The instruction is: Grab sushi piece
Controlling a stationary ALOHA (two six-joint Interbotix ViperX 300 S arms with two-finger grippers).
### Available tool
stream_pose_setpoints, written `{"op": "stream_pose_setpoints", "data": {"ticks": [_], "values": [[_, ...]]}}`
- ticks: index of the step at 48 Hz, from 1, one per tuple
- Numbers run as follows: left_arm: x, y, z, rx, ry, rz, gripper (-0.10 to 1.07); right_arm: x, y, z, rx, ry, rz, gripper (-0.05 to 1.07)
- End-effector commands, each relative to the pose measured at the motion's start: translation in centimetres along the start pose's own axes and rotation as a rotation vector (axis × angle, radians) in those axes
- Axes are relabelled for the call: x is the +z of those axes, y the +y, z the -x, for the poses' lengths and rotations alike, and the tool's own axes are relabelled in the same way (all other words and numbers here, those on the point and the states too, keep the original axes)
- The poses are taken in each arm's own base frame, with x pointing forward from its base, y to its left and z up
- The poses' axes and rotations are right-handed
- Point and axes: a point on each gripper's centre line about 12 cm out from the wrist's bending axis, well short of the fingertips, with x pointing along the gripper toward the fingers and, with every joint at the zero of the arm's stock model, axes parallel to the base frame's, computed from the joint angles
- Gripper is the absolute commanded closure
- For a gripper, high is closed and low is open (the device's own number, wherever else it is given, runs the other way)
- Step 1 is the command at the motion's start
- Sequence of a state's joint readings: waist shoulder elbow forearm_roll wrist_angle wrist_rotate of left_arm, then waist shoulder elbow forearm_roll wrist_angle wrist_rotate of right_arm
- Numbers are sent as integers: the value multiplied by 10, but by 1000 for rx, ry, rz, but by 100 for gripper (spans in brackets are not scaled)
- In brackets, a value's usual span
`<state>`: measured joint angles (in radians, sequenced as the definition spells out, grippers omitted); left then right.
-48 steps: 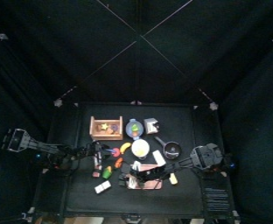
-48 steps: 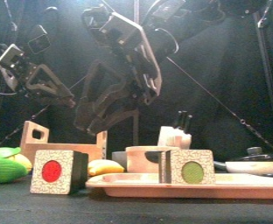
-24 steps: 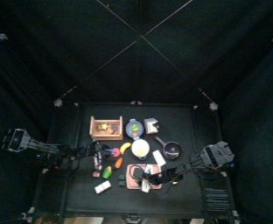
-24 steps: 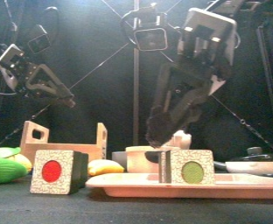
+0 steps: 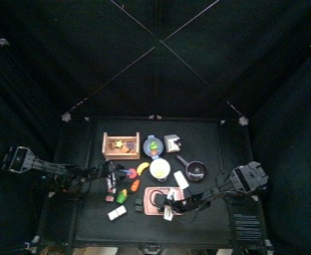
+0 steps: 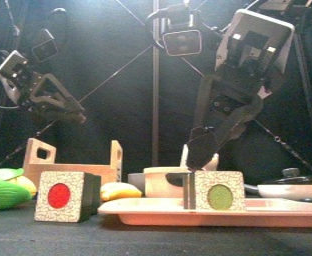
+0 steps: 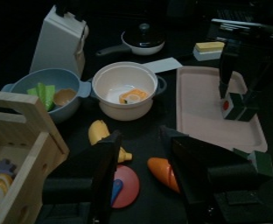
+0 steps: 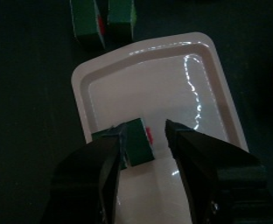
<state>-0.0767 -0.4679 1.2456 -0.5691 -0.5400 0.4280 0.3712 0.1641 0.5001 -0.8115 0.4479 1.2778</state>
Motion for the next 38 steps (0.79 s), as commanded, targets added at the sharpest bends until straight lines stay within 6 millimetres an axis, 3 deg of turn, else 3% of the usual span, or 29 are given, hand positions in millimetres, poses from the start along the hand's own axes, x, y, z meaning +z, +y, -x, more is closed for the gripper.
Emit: {"op": "stream_pose_setpoints", "data": {"ticks": [1, 25, 38], "values": [[4, 0, -1, 1, -13, 4, 18, 17, 2, 18, 27, -52, -20, 24], [5, -1, -1, 1, -16, 5, 18, 9, 0, 14, 18, -32, -16, 24], [5, 0, -1, 1, -14, 5, 18, 5, -14, 9, -43, -6, -23, 24]]}}
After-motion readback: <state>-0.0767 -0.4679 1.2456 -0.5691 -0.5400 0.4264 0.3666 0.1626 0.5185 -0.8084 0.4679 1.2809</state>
